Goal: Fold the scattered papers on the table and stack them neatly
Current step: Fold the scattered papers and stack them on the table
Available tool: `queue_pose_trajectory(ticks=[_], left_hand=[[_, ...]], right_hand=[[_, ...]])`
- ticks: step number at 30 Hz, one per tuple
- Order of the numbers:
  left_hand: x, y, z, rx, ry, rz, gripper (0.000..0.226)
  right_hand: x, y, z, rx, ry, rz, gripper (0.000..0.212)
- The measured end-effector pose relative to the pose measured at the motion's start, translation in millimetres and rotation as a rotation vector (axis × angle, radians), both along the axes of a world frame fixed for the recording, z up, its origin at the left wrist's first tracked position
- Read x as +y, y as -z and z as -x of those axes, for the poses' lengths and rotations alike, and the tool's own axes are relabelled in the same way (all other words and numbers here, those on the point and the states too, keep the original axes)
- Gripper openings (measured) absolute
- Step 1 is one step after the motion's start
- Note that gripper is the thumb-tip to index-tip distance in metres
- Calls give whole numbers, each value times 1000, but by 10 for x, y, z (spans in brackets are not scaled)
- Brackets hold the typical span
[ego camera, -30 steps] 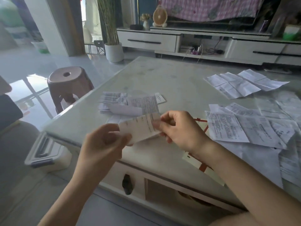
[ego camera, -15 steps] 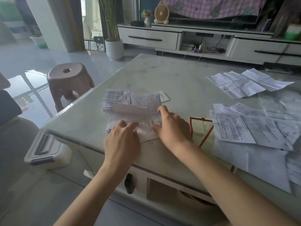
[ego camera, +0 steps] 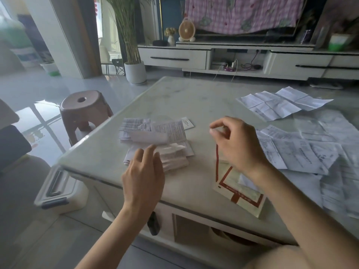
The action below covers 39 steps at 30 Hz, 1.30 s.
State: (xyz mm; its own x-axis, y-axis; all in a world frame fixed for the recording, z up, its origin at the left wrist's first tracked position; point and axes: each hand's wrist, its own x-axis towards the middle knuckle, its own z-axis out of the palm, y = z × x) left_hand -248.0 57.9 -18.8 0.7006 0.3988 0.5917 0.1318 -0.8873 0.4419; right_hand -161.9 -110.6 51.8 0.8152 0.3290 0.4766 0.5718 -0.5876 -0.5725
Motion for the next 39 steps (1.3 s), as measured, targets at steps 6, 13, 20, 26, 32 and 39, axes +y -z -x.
queue_pose_trajectory(ticks=[6, 13, 20, 26, 32, 39], left_hand=[[-425, -155, 15, -291, 274, -99, 22], [-1030, -172, -301, -111, 475, 10, 22], [-1311, -205, -360, -20, 536, 226, 19], [-1257, -289, -414, 8, 515, 572, 23], [-1186, -512, -460, 258, 741, 1000, 59], [-1312, -533, -425, 308, 738, 1092, 25]], right_hand=[[-944, 84, -154, 187, 132, 51, 12], [-1186, 425, -82, 254, 58, 348, 61], [-1159, 456, -121, -99, 105, 743, 25], [-1161, 227, -114, -175, 138, 180, 24], [-1354, -42, 124, 371, -145, -828, 11], [-1280, 98, 80, 692, -65, -868, 15]])
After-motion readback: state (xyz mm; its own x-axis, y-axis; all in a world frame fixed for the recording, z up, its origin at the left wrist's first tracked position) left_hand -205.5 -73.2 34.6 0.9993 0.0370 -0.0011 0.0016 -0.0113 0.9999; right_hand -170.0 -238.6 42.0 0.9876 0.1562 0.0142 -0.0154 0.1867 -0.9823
